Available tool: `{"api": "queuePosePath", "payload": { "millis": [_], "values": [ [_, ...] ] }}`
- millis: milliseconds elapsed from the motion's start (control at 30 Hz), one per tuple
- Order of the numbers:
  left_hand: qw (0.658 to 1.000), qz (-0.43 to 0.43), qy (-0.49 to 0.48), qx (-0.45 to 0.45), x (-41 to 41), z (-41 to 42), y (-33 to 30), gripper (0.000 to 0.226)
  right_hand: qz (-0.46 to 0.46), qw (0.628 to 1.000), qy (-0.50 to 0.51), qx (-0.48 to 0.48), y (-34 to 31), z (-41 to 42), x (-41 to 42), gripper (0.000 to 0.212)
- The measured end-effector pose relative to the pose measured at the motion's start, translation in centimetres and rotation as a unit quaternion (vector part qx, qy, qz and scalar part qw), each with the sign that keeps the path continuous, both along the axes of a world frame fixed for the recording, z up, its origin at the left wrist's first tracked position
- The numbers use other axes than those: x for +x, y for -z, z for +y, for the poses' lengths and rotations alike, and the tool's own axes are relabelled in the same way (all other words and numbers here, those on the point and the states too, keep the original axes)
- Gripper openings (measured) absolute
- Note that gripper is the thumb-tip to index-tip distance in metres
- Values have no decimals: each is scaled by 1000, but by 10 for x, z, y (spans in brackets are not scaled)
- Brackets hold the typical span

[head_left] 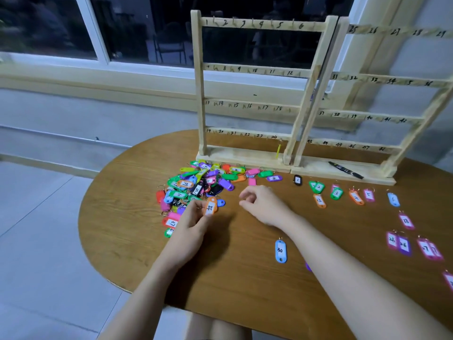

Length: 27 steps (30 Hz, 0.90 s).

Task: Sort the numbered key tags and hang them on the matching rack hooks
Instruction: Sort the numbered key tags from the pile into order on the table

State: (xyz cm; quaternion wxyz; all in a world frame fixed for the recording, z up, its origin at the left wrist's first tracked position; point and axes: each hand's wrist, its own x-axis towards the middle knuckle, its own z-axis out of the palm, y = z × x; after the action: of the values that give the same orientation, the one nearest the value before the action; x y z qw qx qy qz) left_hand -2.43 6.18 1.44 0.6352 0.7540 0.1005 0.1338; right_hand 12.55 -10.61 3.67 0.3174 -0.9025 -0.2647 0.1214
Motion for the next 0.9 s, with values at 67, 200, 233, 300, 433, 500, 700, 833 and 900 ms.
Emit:
{"api": "queuePosePath", "payload": {
  "millis": [67,200,233,300,433,500,700,833,900],
  "values": [
    [1000,-11,2,-23,-1,-1,-4,6,-14,1000,23,-2,5,11,11,25],
    [1000,-19,4,-11,-2,2,-5,7,-63,997,36,-25,6,38,23,47],
    [1000,-19,2,-9,-2,3,-4,11,-79,995,35,-52,7,43,25,49],
    [1000,-24,-1,-14,-3,3,-5,18,-123,988,31,-92,8,52,26,44],
    [999,-31,-20,-23,-3,6,-7,24,-183,977,23,-110,7,62,27,24],
    [999,-31,-26,-35,-2,8,-7,23,-195,974,15,-115,4,63,26,21],
    [995,-34,-48,-77,2,10,-5,28,-110,993,11,38,0,38,18,14],
    [997,-27,-39,-66,6,11,-1,27,9,992,32,123,0,17,14,14],
    [998,-19,-35,-50,7,10,0,26,46,989,28,141,0,10,13,15]
  ]
}}
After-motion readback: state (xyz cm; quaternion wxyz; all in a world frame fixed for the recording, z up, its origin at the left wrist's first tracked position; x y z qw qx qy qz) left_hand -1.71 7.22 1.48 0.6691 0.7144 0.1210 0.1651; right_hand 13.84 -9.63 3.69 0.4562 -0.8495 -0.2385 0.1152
